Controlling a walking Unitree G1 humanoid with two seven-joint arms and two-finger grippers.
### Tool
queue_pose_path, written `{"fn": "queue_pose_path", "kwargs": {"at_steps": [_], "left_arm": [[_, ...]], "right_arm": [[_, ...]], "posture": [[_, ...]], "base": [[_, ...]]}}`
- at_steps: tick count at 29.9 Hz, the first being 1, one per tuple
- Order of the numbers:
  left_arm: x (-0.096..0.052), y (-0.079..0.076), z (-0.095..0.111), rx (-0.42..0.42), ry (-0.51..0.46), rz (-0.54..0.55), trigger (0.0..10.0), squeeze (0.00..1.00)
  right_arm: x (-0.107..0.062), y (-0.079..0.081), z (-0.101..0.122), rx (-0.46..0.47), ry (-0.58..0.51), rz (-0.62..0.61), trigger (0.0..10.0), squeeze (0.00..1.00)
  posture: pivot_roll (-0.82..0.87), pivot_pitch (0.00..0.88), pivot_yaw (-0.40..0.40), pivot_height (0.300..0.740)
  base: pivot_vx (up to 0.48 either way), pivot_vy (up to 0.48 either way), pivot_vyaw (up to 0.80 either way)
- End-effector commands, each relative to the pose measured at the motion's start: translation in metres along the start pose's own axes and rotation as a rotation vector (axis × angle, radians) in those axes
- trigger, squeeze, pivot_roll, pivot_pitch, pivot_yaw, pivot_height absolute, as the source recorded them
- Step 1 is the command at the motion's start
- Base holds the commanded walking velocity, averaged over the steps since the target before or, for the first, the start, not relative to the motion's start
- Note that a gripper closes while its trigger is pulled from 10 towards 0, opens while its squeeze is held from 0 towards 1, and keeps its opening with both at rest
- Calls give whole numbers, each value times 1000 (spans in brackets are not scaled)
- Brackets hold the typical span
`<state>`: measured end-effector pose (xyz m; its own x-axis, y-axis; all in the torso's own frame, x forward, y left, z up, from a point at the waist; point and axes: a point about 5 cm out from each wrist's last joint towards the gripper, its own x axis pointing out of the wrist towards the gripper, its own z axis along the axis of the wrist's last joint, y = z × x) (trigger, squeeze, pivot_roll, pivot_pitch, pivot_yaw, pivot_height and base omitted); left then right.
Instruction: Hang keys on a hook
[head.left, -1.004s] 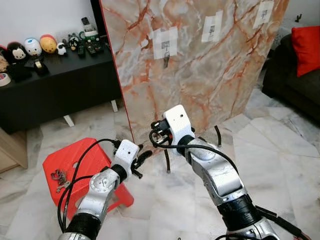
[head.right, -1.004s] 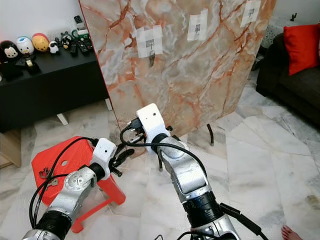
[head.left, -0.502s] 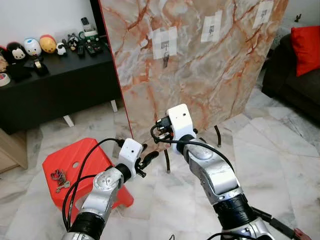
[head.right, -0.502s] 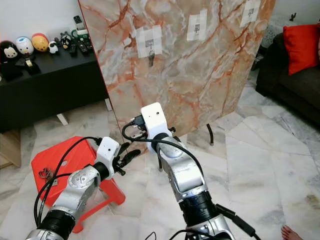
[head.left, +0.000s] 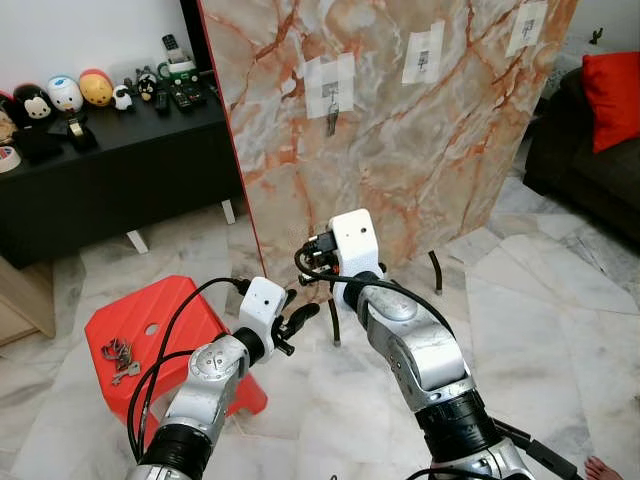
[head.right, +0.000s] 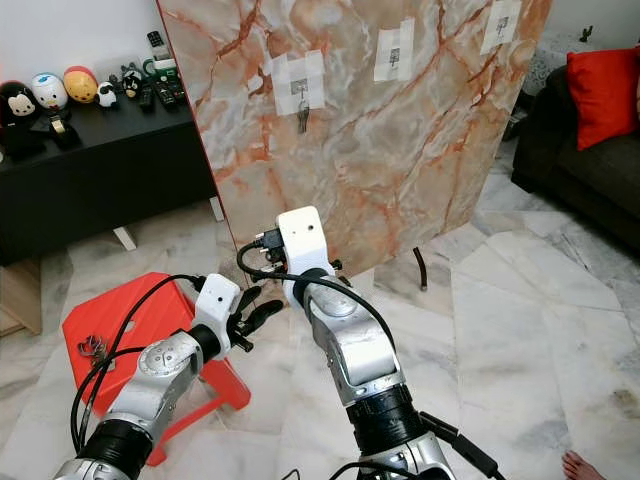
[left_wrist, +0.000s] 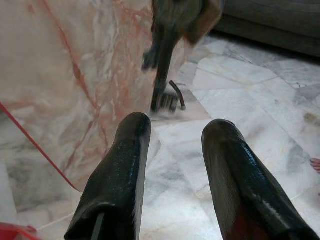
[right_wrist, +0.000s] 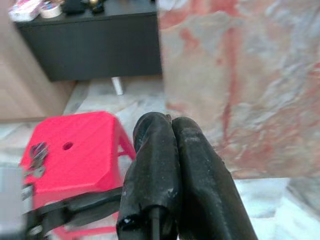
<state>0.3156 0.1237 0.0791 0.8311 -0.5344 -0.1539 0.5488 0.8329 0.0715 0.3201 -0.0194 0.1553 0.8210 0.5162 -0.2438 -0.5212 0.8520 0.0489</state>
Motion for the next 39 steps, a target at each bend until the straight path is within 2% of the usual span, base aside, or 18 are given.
{"fn": "queue_pose_path", "kwargs": {"at_steps": [1, 31, 32, 33, 34, 39], "left_arm": [[1, -1, 3, -4, -6, -3, 10000, 0], [3, 4, 3, -19, 4, 64, 10000, 0], [3, 4, 2, -21, 6, 69, 4980, 0], [3, 4, 2, -21, 8, 71, 1176, 0], [3, 4, 1, -17, 13, 71, 0, 0], [2, 4, 0, -9, 17, 70, 0, 0]], "right_arm": [[1, 9, -1, 12, 12, 38, 10000, 0], [-2, 19, -2, 13, 18, 83, 10000, 0], [-2, 19, -2, 13, 18, 83, 10000, 0], [-2, 19, -2, 13, 18, 84, 10000, 0], [-2, 19, -2, 10, 16, 87, 10000, 0], [-2, 20, -2, 6, 14, 91, 10000, 0]], "posture": [[77, 73, -14, 740], [76, 75, -12, 740], [77, 74, -13, 740], [77, 74, -13, 740], [77, 74, -13, 740], [76, 76, -12, 740]], "base": [[0, 0, 0], [0, 0, 0], [0, 0, 0], [0, 0, 0], [0, 0, 0], [0, 0, 0]]}}
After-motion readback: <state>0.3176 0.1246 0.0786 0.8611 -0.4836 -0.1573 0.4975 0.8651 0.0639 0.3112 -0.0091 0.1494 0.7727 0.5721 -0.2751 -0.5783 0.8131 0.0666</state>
